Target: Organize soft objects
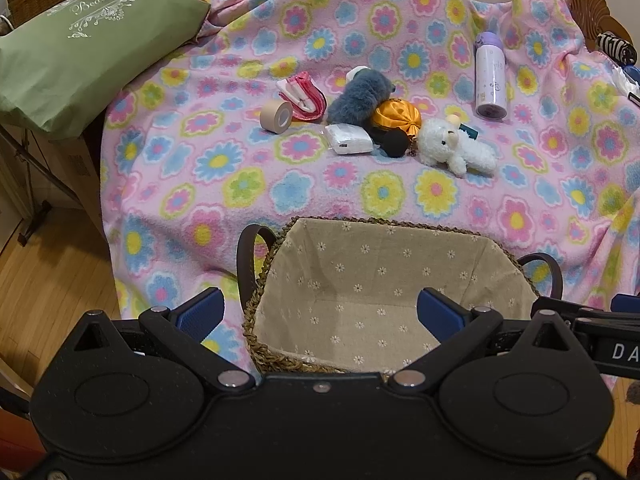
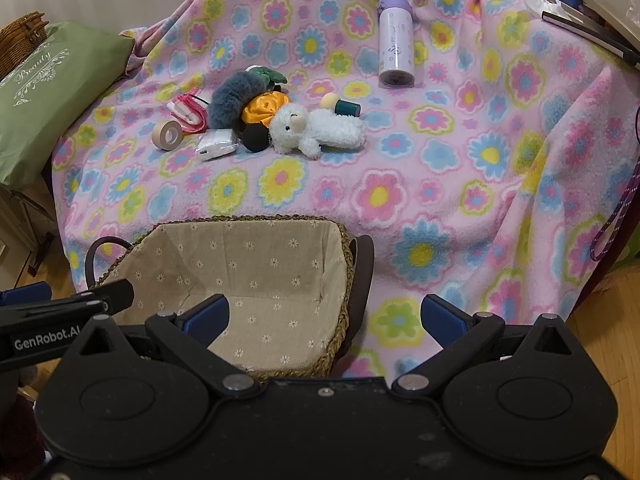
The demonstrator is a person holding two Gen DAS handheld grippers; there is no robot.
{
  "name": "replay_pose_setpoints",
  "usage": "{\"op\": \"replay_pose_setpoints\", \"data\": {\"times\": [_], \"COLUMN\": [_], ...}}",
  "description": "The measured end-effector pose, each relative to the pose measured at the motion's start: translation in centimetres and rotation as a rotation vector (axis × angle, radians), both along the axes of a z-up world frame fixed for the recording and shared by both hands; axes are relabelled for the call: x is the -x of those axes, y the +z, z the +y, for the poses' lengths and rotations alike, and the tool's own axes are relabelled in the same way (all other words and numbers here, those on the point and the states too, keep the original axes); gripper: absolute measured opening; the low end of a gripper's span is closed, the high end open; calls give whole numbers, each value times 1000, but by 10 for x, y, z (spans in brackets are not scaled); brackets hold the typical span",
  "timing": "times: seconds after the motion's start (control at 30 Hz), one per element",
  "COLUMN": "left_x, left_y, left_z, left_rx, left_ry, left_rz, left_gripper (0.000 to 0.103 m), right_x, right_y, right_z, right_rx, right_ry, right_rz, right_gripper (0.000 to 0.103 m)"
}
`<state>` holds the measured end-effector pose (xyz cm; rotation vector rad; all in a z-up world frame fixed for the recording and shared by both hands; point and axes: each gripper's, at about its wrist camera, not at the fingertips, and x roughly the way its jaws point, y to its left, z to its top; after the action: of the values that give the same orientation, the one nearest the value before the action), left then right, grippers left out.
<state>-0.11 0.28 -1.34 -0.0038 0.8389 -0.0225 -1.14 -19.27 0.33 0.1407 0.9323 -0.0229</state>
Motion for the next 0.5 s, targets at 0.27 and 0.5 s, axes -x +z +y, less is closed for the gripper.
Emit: {"op": "replay_pose_setpoints", "data": {"times": [0.27,0.5], "left_x": [0,-1], "left_y": [1,1], "left_z": [0,0], "left_rx": [4,4], "left_ry": [0,0], "left_rz": [10,10], "left_gripper": [99,99], "right_x": [0,0], "right_y": [0,-1], "right_z": [0,0], "right_rx": [-1,-1], "right_ry": [0,0], "right_rz": [1,1], "right_gripper": [102,102]}}
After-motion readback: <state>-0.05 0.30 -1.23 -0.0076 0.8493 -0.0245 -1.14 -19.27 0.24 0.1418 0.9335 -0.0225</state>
